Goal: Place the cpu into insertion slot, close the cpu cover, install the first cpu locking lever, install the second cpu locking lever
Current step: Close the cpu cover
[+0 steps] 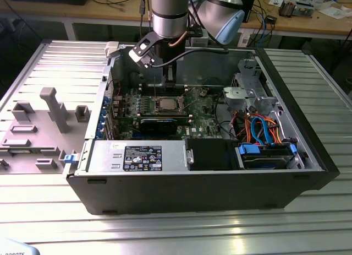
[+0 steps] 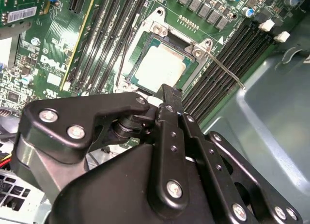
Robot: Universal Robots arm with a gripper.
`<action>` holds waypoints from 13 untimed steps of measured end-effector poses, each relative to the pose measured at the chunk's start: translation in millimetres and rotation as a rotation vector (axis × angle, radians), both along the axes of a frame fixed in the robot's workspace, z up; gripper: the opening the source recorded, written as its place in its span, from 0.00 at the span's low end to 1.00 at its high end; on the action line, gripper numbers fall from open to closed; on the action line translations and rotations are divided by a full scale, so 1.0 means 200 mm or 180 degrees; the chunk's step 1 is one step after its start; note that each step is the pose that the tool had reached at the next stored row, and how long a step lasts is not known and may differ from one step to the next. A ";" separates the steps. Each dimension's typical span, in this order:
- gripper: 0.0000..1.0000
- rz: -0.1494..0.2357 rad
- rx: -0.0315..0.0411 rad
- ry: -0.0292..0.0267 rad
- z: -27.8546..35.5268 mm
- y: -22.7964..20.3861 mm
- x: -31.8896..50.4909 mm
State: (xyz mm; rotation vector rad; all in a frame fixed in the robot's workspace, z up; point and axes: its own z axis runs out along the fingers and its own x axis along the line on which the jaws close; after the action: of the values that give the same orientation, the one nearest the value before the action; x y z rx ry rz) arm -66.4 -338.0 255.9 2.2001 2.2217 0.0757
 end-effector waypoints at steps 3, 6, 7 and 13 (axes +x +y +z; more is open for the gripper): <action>0.11 0.0001 0.0000 0.0013 0.001 0.000 0.003; 0.11 0.0000 -0.0001 0.0080 0.001 0.000 0.008; 0.11 0.0000 0.0000 0.0080 0.001 0.000 0.008; 0.11 0.0000 0.0000 0.0080 0.022 0.000 0.008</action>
State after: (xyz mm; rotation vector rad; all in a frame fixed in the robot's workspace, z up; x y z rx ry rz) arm -64.8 -338.0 260.3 2.2134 2.2345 0.0486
